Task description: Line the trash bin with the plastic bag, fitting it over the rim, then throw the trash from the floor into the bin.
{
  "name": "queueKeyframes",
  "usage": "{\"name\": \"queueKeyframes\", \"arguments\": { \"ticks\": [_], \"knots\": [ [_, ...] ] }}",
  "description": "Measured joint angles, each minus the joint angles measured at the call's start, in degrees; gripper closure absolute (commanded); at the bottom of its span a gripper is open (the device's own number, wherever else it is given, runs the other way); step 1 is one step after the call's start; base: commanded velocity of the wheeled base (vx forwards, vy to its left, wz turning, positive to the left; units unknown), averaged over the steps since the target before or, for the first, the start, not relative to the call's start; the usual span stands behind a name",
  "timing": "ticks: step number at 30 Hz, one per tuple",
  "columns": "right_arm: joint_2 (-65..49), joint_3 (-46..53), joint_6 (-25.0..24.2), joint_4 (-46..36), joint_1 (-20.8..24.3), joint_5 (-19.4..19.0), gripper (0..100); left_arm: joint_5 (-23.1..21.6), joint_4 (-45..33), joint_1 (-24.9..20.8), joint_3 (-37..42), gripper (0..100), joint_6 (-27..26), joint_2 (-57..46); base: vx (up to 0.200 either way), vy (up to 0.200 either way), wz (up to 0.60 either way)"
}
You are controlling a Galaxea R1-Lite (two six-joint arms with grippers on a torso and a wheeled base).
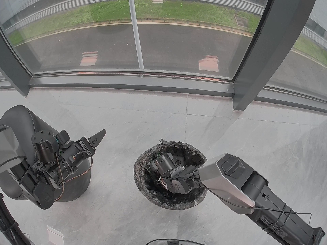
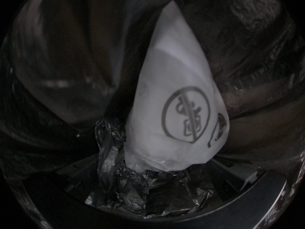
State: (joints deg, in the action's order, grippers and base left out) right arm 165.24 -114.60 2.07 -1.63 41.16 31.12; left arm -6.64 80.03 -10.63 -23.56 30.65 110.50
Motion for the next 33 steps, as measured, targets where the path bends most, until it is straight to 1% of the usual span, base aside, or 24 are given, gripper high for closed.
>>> {"name": "queueKeyframes", "arguments": {
  "ticks": [23,25,30,33],
  "knots": [
    [-8.4,0.0,0.0,-4.1,0.5,0.1,0,0.0,0.0,-0.3,0.3,0,0.0,-0.5,0.000,0.000,0.00],
    [-9.7,0.0,-0.2,-5.4,0.6,0.3,0,0.0,0.8,-0.3,0.5,0,0.0,-0.5,0.000,0.000,0.00],
    [-13.3,0.0,-1.3,-9.2,1.5,0.4,0,-0.1,5.9,-0.3,1.3,0,0.0,-0.2,0.000,0.000,0.00],
    [-15.7,0.0,-1.9,-11.8,2.4,0.5,0,-0.1,7.1,-0.6,1.9,0,-0.4,0.2,0.000,0.000,0.00]
  ]
}}
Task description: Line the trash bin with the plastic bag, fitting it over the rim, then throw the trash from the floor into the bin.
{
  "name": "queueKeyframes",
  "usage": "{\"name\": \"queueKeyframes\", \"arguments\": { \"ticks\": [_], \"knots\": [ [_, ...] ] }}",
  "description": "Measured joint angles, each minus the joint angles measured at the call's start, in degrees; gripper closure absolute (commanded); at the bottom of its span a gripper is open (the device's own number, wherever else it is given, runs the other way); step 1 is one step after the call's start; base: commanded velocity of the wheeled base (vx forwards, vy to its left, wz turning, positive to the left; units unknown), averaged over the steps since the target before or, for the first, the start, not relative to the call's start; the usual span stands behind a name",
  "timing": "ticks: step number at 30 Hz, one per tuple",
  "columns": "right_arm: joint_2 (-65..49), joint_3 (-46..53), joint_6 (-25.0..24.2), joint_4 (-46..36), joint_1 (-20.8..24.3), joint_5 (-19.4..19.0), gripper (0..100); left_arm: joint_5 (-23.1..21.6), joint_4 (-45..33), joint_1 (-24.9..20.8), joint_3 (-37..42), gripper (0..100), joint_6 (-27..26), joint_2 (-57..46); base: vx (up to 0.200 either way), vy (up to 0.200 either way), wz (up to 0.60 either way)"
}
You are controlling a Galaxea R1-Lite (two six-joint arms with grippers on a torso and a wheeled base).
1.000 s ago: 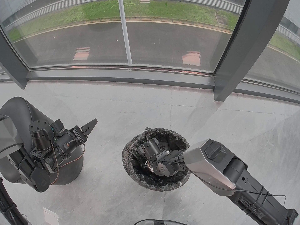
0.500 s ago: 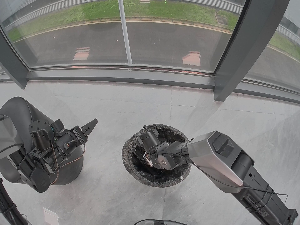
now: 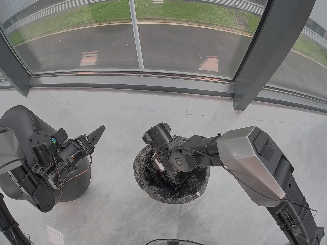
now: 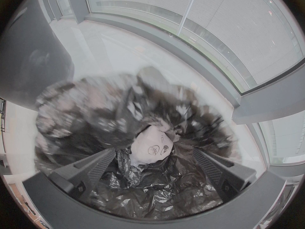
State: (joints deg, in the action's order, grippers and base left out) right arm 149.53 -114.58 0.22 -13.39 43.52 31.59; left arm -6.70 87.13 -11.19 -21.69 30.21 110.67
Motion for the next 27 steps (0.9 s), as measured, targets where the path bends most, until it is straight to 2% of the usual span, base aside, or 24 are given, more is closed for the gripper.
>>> {"name": "queueKeyframes", "arguments": {
  "ticks": [20,27],
  "knots": [
    [-15.6,0.0,-0.1,-9.7,0.4,1.7,0,-0.1,0.4,-1.3,1.7,0,-0.4,-1.6,0.000,0.000,0.00],
    [-21.2,0.0,-1.9,-14.9,-1.5,2.2,0,1.6,-0.2,-7.2,4.2,0,-1.8,-6.3,0.000,0.000,0.00]
  ]
}}
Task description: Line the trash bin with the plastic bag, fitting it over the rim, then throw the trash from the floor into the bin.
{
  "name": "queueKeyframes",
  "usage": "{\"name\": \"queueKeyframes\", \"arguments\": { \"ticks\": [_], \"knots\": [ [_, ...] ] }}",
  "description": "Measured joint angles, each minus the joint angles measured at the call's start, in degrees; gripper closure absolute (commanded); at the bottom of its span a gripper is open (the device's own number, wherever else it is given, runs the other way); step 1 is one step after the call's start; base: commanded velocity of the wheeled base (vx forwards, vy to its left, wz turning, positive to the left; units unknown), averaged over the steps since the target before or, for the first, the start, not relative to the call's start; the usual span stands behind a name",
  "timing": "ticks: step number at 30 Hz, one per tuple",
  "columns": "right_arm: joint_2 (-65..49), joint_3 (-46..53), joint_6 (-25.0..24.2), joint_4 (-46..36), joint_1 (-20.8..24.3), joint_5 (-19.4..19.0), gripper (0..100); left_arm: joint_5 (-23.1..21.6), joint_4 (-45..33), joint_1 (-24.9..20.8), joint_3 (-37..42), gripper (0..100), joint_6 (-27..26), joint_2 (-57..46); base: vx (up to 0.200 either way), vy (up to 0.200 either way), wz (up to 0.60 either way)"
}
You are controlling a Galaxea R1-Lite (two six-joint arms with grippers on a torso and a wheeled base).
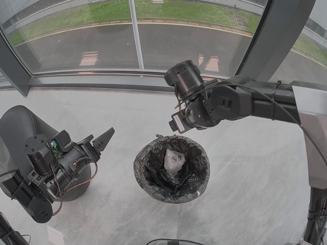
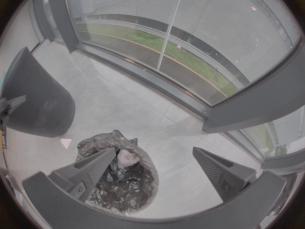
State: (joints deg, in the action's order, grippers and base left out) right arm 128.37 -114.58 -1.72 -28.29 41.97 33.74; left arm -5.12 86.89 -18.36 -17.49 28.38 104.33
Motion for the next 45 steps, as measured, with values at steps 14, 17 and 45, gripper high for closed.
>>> {"name": "queueKeyframes", "arguments": {
  "ticks": [14,17,45],
  "knots": [
    [-12.2,0.0,-10.2,-37.4,-6.0,0.5,0,21.0,-2.8,-11.1,4.0,0,-23.1,-11.2,0.000,0.000,0.00],
    [-15.3,0.0,-11.8,-48.6,-6.8,0.9,0,22.1,-3.0,-12.1,5.9,0,-25.4,-13.7,0.000,0.000,0.00],
    [-62.1,1.2,-15.1,-57.1,-10.4,1.8,0,24.6,-45.3,-9.0,12.3,0,-28.9,-56.2,0.000,0.000,0.00]
  ]
}}
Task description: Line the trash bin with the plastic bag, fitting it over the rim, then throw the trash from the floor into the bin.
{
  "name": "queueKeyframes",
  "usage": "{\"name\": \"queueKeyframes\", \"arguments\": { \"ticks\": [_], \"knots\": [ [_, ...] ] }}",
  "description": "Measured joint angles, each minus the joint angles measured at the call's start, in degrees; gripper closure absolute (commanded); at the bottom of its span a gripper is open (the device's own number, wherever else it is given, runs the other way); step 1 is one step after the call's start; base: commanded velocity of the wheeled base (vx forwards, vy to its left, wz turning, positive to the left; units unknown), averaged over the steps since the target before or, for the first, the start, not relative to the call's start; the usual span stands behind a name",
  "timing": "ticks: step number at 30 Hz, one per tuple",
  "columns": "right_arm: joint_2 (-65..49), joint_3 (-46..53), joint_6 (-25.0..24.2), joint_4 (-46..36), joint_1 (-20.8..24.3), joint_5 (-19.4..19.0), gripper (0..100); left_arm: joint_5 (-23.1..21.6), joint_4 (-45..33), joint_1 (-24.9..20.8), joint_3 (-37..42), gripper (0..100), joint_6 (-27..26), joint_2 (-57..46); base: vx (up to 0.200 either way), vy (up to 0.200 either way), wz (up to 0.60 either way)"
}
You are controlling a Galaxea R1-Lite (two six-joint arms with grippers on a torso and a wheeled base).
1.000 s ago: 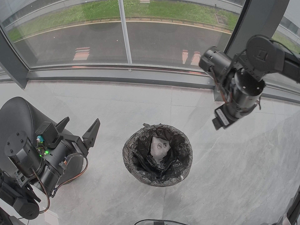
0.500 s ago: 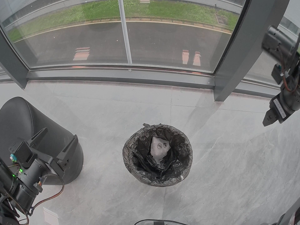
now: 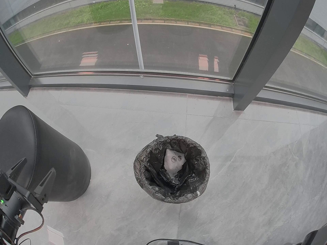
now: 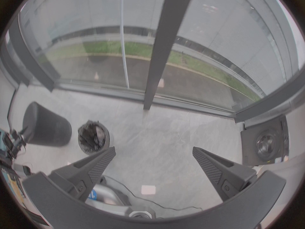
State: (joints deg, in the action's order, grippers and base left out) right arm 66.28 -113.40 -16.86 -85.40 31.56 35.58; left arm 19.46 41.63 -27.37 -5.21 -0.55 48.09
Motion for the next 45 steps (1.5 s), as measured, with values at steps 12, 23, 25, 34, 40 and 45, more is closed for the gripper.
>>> {"name": "queueKeyframes", "arguments": {
  "ticks": [12,23,25,34,40,45],
  "knots": [
    [-24.5,26.4,5.3,22.5,-12.5,-1.2,0,-0.1,-30.4,10.8,-5.3,0,0.7,-24.0,0.000,0.000,0.00],
    [-49.5,49.4,11.8,35.5,-30.2,-8.2,0,-1.1,-44.8,20.1,-11.9,0,3.6,-38.3,0.000,0.000,0.00],
    [-52.4,51.8,12.4,36.1,-32.1,-10.0,0,-1.6,-45.7,22.9,-12.2,0,3.2,-40.2,0.000,0.000,0.00],
    [-59.9,59.0,10.7,36.8,-35.7,-14.9,0,-2.3,-45.5,27.3,-7.4,0,2.1,-46.1,0.000,0.000,0.00],
    [-62.4,62.4,13.0,37.9,-33.3,-18.8,0,-3.1,-41.3,27.5,-2.7,0,2.0,-47.0,0.000,0.000,0.00],
    [-64.5,65.9,15.9,39.5,-31.7,-20.4,0,-5.3,-37.8,27.5,2.4,0,2.0,-47.3,0.000,0.000,0.00]
  ]
}}
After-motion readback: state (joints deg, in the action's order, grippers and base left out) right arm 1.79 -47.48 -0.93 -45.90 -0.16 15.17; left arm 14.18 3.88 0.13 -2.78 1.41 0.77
